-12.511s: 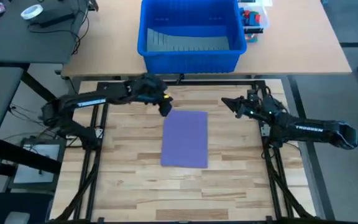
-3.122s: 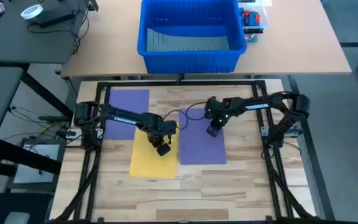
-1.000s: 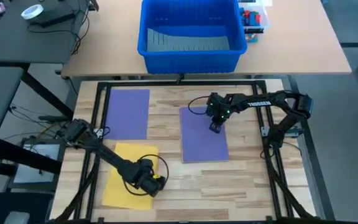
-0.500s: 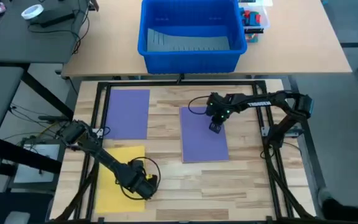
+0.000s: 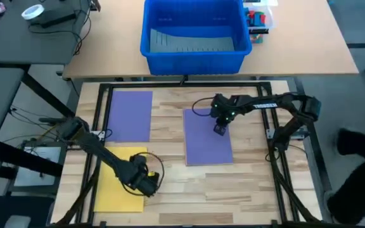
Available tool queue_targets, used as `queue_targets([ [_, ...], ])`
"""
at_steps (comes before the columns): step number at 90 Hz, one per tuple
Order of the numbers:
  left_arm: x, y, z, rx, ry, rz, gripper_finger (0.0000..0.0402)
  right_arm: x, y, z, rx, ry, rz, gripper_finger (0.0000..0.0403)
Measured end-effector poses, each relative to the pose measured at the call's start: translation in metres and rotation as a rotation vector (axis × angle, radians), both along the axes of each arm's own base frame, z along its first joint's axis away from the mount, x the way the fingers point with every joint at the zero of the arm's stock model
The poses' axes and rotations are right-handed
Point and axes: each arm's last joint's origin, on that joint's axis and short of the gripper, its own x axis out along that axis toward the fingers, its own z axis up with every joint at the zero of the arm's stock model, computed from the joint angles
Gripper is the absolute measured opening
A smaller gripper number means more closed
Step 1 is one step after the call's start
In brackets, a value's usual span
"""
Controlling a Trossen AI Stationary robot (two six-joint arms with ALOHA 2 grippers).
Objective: Organize paper
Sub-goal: Stack the purple colored paper on top of the other purple colored paper
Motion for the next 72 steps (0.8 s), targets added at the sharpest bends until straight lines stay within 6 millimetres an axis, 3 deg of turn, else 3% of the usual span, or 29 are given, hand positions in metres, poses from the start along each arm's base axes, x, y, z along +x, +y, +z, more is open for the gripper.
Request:
queue_targets([
  [15, 0.025, 0.043, 0.038, 0.05, -0.209, -0.149, 0.0, -0.009, 0.004, 0.026, -0.025, -0.065, -0.016, 0.0],
  [33, 0.07, 0.135, 0.056, 0.125, -0.409, -0.354, 0.0, -0.017, 0.004, 0.045, -0.037, -0.149, -0.09, 0.0],
  [43, 0.092, 0.185, 0.049, 0.128, -0.518, -0.46, 0.0, -0.019, 0.004, 0.045, -0.015, -0.13, -0.124, 0.0],
  [52, 0.109, 0.219, 0.035, 0.127, -0.603, -0.541, 0.0, -0.021, 0.004, 0.041, 0.012, -0.109, -0.16, 0.0],
  [72, 0.141, 0.255, -0.013, 0.08, -0.757, -0.634, 0.0, -0.033, 0.011, 0.017, 0.105, -0.062, -0.318, 0.0],
])
